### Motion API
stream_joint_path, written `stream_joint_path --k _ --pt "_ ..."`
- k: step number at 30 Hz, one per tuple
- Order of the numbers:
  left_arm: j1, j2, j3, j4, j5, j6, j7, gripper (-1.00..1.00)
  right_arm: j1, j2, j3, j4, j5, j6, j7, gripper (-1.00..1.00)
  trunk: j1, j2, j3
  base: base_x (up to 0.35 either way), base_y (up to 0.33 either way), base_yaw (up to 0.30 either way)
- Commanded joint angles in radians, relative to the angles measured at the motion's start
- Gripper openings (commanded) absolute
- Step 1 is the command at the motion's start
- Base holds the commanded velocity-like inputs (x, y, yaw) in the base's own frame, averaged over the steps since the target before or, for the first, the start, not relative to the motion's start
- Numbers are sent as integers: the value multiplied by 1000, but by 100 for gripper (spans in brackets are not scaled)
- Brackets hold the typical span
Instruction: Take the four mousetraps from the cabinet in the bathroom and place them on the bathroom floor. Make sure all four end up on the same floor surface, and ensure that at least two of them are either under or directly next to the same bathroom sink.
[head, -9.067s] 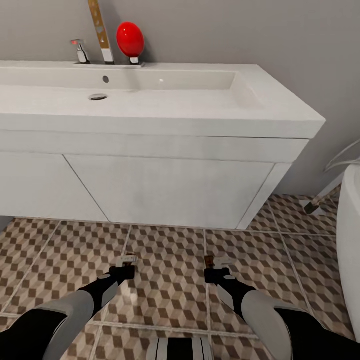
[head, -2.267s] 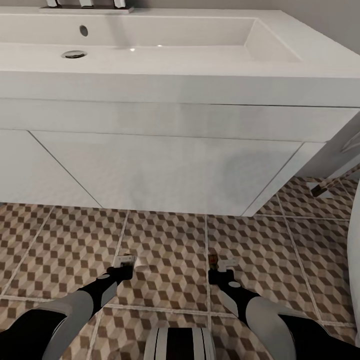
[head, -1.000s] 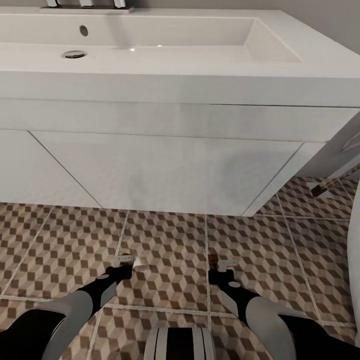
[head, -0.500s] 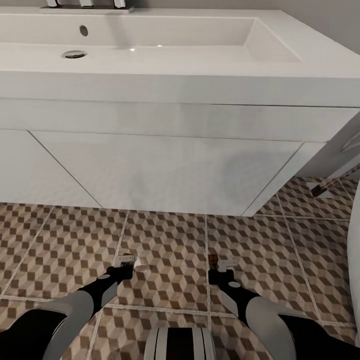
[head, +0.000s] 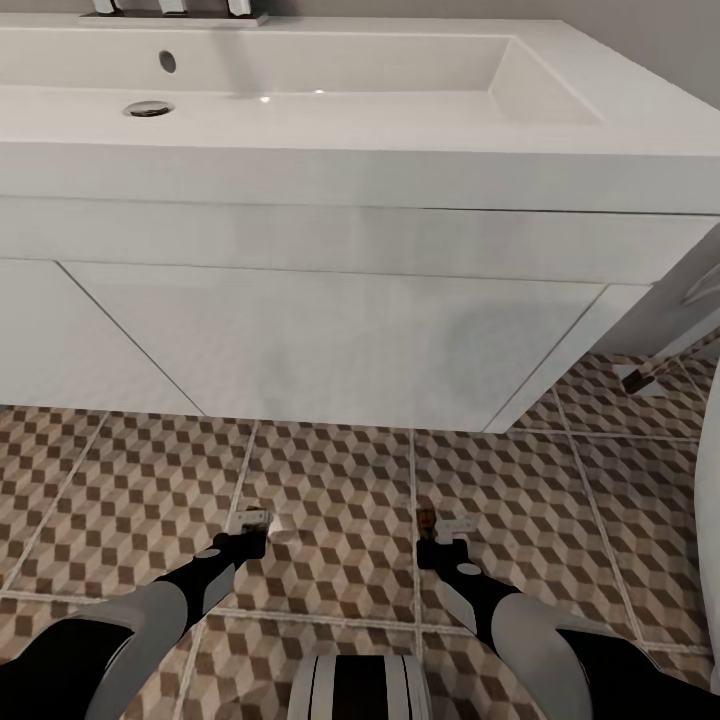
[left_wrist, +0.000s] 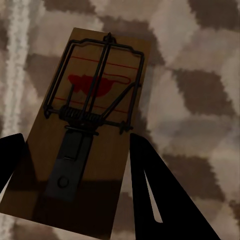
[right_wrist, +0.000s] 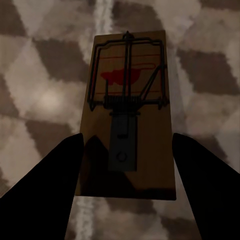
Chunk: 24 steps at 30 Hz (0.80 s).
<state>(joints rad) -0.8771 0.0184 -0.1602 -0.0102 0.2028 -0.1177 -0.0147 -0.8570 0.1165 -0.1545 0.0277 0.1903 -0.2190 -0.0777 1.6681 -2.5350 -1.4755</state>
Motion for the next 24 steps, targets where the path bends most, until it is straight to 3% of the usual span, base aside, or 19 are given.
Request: stream_joint_path --k 1,24 --pt "0 0 -9 1 6 -3 1 -100 -1 0 -8 3 11 -5 -5 -100 0 0 -1 0 0 0" --pt "-1 1 -9 1 5 -3 1 -100 -1 0 -8 3 11 -5 -5 -100 0 0 -1 0 0 0"
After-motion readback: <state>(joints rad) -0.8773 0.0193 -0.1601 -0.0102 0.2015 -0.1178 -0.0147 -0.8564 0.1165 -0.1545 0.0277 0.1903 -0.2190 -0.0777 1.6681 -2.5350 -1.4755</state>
